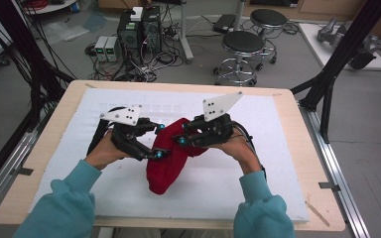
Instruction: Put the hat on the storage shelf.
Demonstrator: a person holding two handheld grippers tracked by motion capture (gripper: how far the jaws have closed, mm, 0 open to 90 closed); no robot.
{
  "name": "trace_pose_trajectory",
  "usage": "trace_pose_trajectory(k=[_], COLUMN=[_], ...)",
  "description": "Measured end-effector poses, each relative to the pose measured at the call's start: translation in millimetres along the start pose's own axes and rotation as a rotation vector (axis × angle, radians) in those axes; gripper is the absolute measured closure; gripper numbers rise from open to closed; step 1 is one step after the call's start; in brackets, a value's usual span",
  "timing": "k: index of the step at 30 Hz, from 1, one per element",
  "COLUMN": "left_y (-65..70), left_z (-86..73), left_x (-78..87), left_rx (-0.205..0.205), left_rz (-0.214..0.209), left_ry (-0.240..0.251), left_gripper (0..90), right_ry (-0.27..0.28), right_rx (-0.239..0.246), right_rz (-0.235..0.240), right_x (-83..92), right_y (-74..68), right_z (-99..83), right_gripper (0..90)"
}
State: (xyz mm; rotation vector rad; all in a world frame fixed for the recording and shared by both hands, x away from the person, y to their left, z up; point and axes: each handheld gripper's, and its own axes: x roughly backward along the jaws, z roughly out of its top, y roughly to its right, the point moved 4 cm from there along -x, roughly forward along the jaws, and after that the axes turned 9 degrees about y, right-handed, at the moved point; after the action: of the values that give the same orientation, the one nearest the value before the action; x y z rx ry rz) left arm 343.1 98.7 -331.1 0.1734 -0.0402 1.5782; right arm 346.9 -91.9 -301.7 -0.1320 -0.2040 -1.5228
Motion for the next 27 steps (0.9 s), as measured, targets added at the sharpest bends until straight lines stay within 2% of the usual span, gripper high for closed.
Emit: trace_pose_trajectory(k=[3, 6, 9, 11, 12, 17, 21, 23, 24, 26, 27], left_y=[2.1, 4.6, 5.9, 6.8, 6.9, 8.0, 7.5, 7.2, 7.0, 6.1, 6.1], left_z=[-0.2, -1.0, -0.8, -0.6, -0.3, 0.5, 0.2, -0.3, -0.8, -2.1, -2.1], left_x=[1.1, 1.0, 0.6, 1.1, 1.4, 2.5, 3.5, 3.7, 3.9, 4.6, 4.6], left_rx=[-0.011, 0.008, 0.001, 0.019, 0.027, 0.030, 0.028, 0.031, 0.033, 0.035, 0.035], left_rz=[0.027, 0.031, 0.050, 0.051, 0.053, 0.080, 0.127, 0.134, 0.143, 0.166, 0.166], left_ry=[-0.016, -0.021, -0.036, -0.039, -0.038, -0.051, -0.040, -0.033, -0.029, -0.029, -0.029], left_gripper=[49.4, 56.6, 61.1, 66.6, 66.6, 80.9, 83.0, 83.9, 84.2, 84.6, 84.8], right_ry=[-0.003, -0.003, -0.008, -0.012, -0.012, -0.017, -0.013, -0.011, -0.010, -0.004, -0.004], right_rx=[0.005, 0.005, 0.002, -0.001, -0.001, 0.002, 0.010, 0.014, 0.017, 0.013, 0.013], right_rz=[-0.002, -0.008, -0.012, -0.020, -0.020, -0.031, -0.045, -0.059, -0.063, -0.099, -0.099], right_x=[-0.5, -0.4, -0.5, 0.0, 0.0, -0.8, -0.8, -0.4, -0.1, 1.3, 1.3], right_y=[0.4, 0.6, 0.4, 0.4, 0.4, -0.7, -0.4, 0.0, 0.2, 0.8, 0.8], right_z=[-0.1, 0.0, -0.3, -0.5, -0.5, -0.3, 0.4, 0.8, 0.8, 1.6, 1.6], right_gripper=[77.7, 77.7, 77.6, 77.5, 77.5, 77.1, 75.1, 72.3, 70.6, 60.1, 60.1])
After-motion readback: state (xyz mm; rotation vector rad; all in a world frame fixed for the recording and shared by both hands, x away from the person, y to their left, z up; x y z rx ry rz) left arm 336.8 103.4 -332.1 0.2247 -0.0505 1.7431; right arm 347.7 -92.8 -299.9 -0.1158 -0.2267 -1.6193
